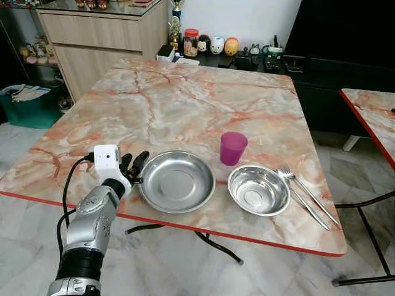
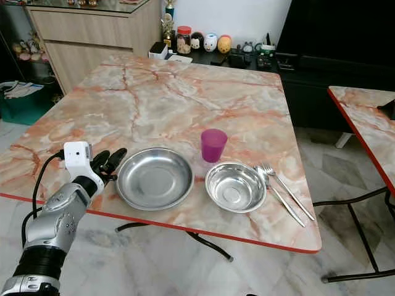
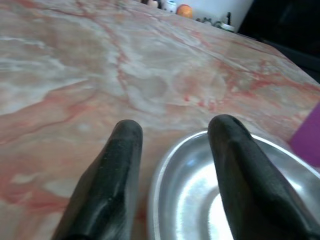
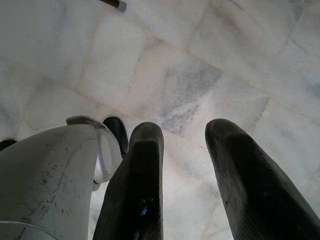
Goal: Setting the table
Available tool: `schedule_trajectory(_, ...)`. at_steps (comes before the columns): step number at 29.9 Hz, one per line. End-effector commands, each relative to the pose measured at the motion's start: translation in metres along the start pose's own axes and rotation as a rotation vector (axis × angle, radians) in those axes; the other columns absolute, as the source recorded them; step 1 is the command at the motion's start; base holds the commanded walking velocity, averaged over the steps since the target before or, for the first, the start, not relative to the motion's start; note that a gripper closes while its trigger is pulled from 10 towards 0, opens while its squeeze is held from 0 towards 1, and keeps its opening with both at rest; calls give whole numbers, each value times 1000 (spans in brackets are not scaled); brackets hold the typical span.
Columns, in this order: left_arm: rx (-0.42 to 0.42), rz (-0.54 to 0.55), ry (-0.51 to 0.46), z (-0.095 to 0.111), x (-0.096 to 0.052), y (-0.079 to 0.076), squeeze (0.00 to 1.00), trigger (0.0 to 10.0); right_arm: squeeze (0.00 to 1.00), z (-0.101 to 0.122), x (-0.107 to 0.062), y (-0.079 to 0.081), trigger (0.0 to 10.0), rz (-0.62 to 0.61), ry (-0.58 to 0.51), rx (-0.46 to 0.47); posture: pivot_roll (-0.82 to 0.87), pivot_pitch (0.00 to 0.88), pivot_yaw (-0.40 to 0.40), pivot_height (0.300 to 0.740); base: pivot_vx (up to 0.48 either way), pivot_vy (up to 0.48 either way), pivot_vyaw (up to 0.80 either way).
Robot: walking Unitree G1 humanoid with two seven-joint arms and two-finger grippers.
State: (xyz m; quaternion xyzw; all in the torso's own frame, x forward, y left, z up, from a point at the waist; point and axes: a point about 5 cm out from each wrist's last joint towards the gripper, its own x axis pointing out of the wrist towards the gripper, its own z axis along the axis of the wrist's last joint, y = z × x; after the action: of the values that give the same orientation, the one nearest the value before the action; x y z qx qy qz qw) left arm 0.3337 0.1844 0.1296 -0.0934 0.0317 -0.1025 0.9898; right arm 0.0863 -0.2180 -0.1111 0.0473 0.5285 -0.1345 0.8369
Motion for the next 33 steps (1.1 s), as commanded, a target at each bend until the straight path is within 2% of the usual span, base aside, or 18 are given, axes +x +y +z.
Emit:
schedule_trajectory(1,13,-28,39,-5,4,-6,1000,10000,0,0,0,-3,10000,-9,2,-3,136,0,-50,728,0,0,0)
schedule_trajectory(4,93,-20,46,-7,5,-7,1000,10000,0,0,0,-3,10000,-7,1,-12,135,0,-51,728,0,0,0)
schedule_trajectory(8,123,7,44,-6,7,-6,1000,10000,0,1,0,-3,10000,-7,0,-14,136,0,-53,728,0,0,0)
schedule_trajectory(9,133,22,42,-5,7,-5,0,10000,0,1,0,-3,10000,-6,0,-17,136,0,-53,728,0,0,0)
schedule_trajectory(15,132,97,34,-8,9,4,0,10000,0,1,0,-4,10000,-4,0,-33,132,0,-53,728,0,0,0)
schedule_trajectory(20,122,94,47,-12,10,5,0,10000,0,1,0,-4,10000,-3,0,-37,129,0,-53,728,0,0,0)
schedule_trajectory(24,159,86,120,-24,11,5,0,10000,0,1,0,-4,10000,-3,-1,-42,125,0,-52,728,0,0,0)
schedule_trajectory(30,128,91,124,-26,12,6,0,10000,0,2,0,-4,10000,-4,-4,-42,127,0,-55,728,0,0,0)
schedule_trajectory(31,121,93,118,-25,12,6,1000,10000,0,2,0,-4,10000,-4,-4,-43,128,0,-57,728,0,0,0)
schedule_trajectory(33,112,108,108,-23,13,7,1000,10000,0,2,0,-4,10000,-4,-4,-44,128,0,-57,728,0,0,0)
